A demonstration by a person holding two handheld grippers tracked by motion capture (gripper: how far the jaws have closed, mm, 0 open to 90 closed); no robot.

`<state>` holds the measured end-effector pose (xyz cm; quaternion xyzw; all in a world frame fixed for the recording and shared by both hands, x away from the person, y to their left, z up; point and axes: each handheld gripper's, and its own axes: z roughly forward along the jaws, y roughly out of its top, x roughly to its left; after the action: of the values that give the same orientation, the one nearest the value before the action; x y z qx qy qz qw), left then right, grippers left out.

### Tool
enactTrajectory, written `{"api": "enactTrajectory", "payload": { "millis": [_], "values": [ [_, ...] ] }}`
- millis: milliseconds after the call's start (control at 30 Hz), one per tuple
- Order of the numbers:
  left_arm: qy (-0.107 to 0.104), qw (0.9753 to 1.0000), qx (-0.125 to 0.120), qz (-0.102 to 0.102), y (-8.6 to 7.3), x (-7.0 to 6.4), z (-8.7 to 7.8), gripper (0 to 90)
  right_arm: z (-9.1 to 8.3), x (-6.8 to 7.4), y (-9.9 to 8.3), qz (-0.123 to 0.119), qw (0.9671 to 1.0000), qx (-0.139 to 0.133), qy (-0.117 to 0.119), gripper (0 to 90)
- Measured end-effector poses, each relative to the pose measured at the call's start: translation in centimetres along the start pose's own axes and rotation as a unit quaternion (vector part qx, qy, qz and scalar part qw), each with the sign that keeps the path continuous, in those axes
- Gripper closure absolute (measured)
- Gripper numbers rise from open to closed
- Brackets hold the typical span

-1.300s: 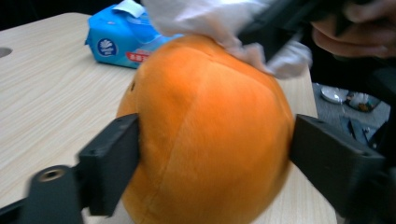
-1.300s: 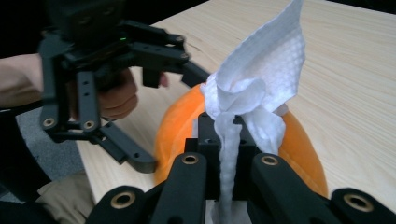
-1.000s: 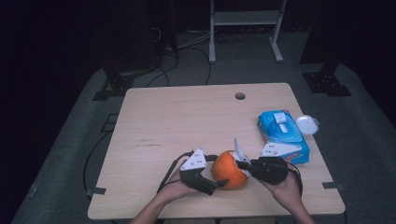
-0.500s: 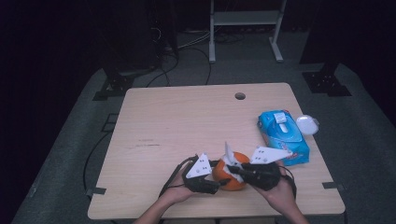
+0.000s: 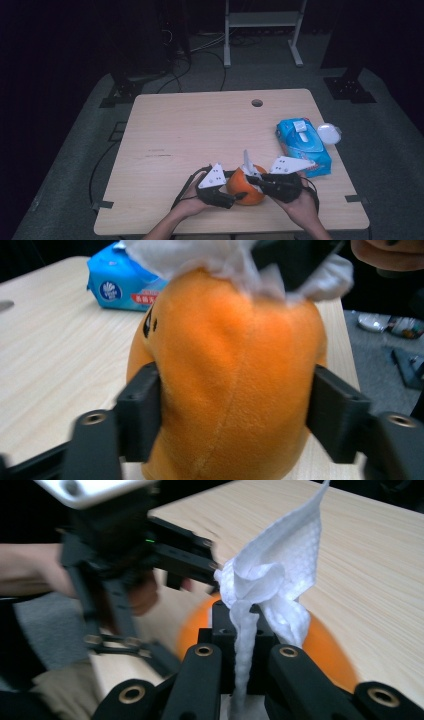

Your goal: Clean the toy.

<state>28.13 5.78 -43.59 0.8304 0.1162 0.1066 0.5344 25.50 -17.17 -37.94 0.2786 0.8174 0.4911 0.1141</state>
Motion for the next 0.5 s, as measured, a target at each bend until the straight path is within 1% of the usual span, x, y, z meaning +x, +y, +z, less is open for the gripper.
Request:
{"api": "enactTrajectory", "payload": {
  "millis": [33,67,100,133,167,200,233,267,300,333,367,467,500],
  "values": [
    [-0.002,1.0,0.001,0.007,0.3,-0.3,-0.1,36.3,0.1,0.5,0.2,-0.003,0.9999,-0.003,0.014,86.2],
    [-0.004,0.9997,0.007,0.021,0.7,-0.8,-0.1,37.7,0.5,1.5,0.5,-0.018,0.9996,0.0,0.022,86.3],
    [-0.003,0.9998,0.007,0.021,0.8,-0.9,-0.2,37.9,0.6,1.8,0.6,-0.028,0.9995,0.0,0.012,86.3],
    [-0.003,0.9998,0.007,0.021,0.8,-0.9,-0.2,38.0,0.5,1.7,0.6,-0.028,0.9996,-0.003,0.007,86.3],
    [0.001,0.9998,0.007,0.019,0.8,-0.7,-0.4,37.9,0.3,1.3,0.6,-0.02,0.9998,-0.006,0.004,86.3],
    [0.004,0.9998,0.006,0.017,0.8,-0.6,-0.5,37.8,0.0,0.8,0.6,-0.012,0.9999,-0.009,-0.006,86.3],
    [0.004,0.9998,0.006,0.017,0.8,-0.6,-0.5,37.4,0.0,0.8,0.6,-0.012,0.9999,-0.009,-0.006,86.3],
    [0.005,0.9999,0.002,0.009,0.7,-0.3,-0.6,37.4,-0.2,0.1,0.4,-0.002,0.9999,-0.011,-0.013,86.3],
    [0.004,1.0,-0.002,0.0,0.6,-0.1,-0.6,37.3,-0.5,-1.2,-0.1,0.023,0.9995,-0.013,-0.017,86.3],
    [0.004,1.0,-0.002,0.0,0.6,-0.1,-0.6,37.4,-0.5,-1.2,-0.1,0.023,0.9995,-0.013,-0.017,86.3],
    [0.005,1.0,-0.002,0.0,0.6,0.0,-0.6,37.5,-0.8,-1.7,-0.3,0.034,0.999,-0.016,-0.024,86.2],
    [0.006,1.0,-0.002,0.001,0.6,0.0,-0.7,37.4,-0.9,-1.4,-0.2,0.037,0.9988,-0.02,-0.024,86.2],
    [0.009,1.0,-0.002,-0.004,0.6,0.1,-0.7,37.2,-0.8,-0.6,0.0,0.027,0.9994,-0.022,-0.006,86.1]
  ]
}}
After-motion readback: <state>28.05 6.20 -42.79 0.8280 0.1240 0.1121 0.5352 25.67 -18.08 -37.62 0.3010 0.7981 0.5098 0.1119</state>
